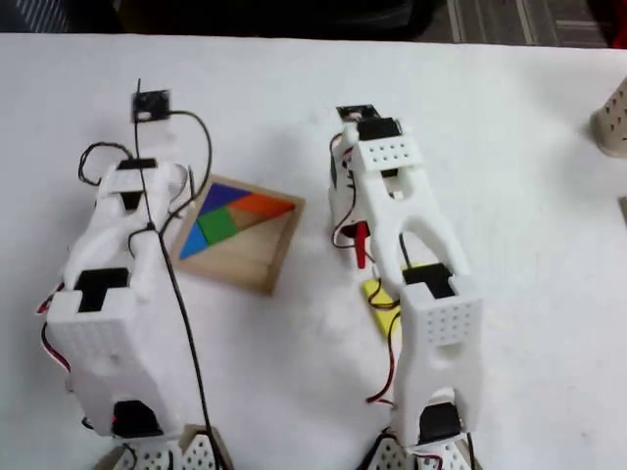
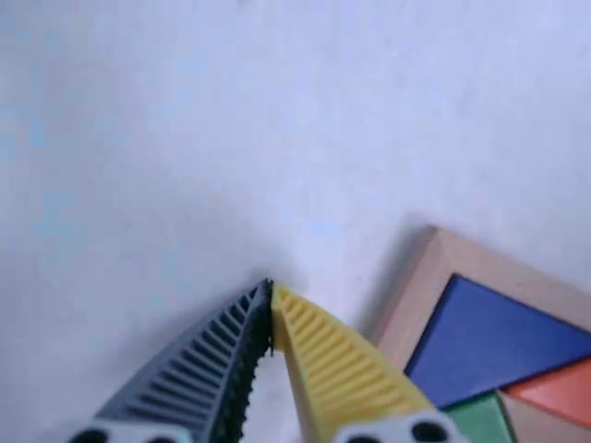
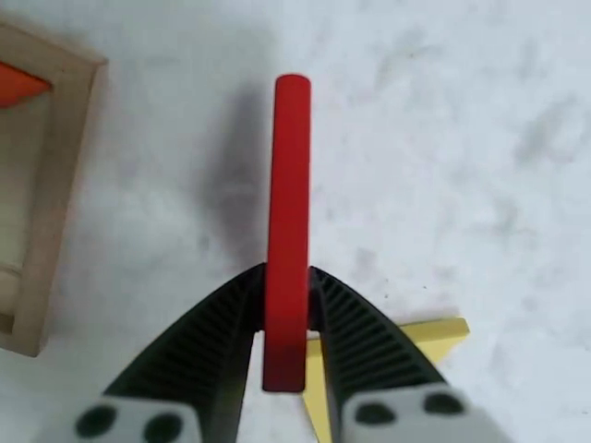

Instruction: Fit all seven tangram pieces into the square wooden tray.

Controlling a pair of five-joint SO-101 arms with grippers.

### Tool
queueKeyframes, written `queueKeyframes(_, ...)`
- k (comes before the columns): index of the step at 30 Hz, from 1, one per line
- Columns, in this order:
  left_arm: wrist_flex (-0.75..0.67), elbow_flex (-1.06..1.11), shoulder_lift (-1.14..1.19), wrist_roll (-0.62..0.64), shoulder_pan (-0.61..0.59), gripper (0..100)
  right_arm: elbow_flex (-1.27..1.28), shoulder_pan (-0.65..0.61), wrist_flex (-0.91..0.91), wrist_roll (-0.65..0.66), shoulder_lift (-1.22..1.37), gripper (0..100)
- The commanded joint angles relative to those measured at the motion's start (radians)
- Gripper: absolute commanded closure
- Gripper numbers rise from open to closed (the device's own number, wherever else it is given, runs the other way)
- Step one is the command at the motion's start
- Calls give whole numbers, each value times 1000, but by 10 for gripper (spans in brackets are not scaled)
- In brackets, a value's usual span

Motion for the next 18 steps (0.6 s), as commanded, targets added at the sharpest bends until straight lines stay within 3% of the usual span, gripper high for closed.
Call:
queueKeyframes(1, 126, -23, -62, -135, 61, 980, 55, 19, -18, 20, -142, 981)
queueKeyframes(10, 175, 222, -252, -186, 219, 980, 219, 2, -124, 14, -265, 981)
queueKeyframes(18, 35, 353, -343, -186, 260, 980, 227, -1, -125, -26, -263, 981)
